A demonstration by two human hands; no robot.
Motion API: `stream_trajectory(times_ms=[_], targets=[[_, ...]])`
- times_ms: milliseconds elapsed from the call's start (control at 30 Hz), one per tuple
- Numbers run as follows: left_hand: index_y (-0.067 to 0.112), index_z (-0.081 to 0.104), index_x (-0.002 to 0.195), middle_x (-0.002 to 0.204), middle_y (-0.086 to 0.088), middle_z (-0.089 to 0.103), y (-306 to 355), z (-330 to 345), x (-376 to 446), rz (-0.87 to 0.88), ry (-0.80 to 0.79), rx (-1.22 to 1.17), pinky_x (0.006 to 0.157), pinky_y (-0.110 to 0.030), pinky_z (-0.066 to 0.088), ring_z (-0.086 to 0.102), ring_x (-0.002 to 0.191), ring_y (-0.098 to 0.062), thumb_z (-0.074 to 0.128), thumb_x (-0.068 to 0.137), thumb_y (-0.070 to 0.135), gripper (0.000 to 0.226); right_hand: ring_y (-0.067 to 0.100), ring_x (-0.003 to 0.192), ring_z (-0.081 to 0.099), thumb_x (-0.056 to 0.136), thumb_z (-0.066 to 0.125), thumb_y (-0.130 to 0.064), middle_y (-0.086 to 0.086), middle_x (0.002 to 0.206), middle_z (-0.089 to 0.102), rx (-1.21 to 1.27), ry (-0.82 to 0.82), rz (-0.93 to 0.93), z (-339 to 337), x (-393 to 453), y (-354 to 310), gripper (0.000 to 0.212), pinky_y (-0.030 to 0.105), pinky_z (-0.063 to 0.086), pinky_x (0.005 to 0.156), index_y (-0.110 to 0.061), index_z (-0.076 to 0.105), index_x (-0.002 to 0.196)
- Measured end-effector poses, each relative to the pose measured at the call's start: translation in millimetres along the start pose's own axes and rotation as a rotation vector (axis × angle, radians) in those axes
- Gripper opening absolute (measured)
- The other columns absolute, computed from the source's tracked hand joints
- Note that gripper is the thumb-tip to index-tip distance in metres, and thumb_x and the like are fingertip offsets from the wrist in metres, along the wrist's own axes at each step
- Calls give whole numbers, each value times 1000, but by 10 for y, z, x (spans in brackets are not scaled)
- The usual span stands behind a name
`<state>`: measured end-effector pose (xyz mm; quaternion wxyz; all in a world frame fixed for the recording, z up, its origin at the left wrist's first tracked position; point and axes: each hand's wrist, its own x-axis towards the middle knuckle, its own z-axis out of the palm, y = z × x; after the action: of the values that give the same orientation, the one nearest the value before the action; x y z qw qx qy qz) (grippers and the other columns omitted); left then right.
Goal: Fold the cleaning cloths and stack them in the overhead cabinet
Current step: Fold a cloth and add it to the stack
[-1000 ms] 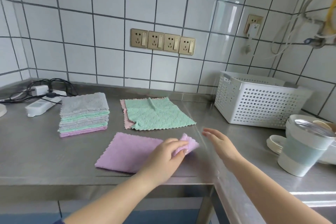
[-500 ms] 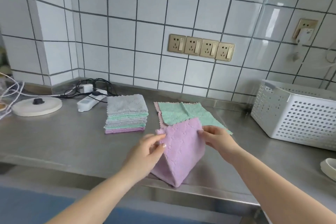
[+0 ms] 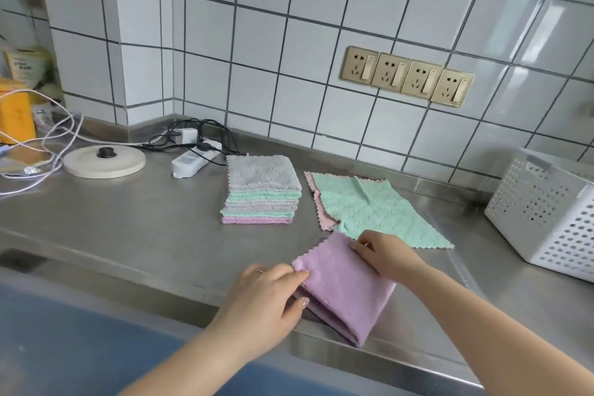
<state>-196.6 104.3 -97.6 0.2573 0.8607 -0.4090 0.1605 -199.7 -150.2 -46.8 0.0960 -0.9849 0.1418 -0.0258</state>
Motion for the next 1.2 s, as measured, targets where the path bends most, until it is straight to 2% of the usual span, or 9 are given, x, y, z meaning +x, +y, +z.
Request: stream_trajectory(times_ms=[233,367,467,567,700,833,933,1033,1200], targets=[[27,72,100,83,15,66,-41,-45,25,-39,15,-26,64,-14,48,63,67,-7,46,78,42,36,27,87,58,99,30,-44,9,98,65,-258,-44,-88,-15,109,-153,38,33,44,70,-14,52,107],[31,73,91,78,15,63,-34,-28,5,-29,2,78,70,-24,53,63,67,-9,46,74,43,34,27,85,55,99,29,-44,9,103,64,-322,-94,-79,24,164,-185,38,33,43,71,-15,51,110],[32,70,84,89,11,56,-7,-16,-21,-46,15,155,82,-37,48,57,87,-15,48,71,48,30,27,92,58,98,31,-45,8,105,64,-310,-99,-66,31,171,-195,37,33,44,72,-17,52,111],[26,68,94,117,3,57,43,14,-7,-2,8,215,101,-52,27,47,119,-19,49,71,52,39,23,97,58,95,39,-47,3,110,63,-57,-79,48,-5,135,-119,35,31,45,76,-24,53,117],[14,57,125,137,-3,52,213,49,96,59,-121,228,111,-52,29,42,133,-21,44,73,44,62,13,86,58,93,49,-43,-4,95,64,462,-25,147,-70,-38,118,33,25,43,69,-22,55,119],[18,18,149,158,-1,12,378,107,249,146,-314,149,119,-41,-3,5,146,-15,36,87,34,66,6,70,54,92,58,-25,-1,84,60,738,-45,166,-57,-181,272,28,15,45,57,-17,56,119],[22,14,149,159,1,6,417,165,315,106,-423,140,117,-39,-6,1,145,-14,34,89,39,65,8,73,55,89,59,-19,-1,81,60,613,-47,134,-21,-175,292,31,22,47,69,-18,55,121],[24,16,149,159,2,6,406,214,322,77,-447,151,118,-44,-4,0,146,-15,27,83,47,71,3,71,54,88,60,-28,-9,79,60,385,-21,91,9,-166,234,32,17,41,62,-24,54,119],[23,11,150,159,2,-2,435,186,340,62,-573,147,117,-47,-7,-8,145,-16,28,86,52,72,12,77,57,87,58,-39,-7,84,62,85,87,108,77,-242,184,33,25,42,62,-25,54,116]])
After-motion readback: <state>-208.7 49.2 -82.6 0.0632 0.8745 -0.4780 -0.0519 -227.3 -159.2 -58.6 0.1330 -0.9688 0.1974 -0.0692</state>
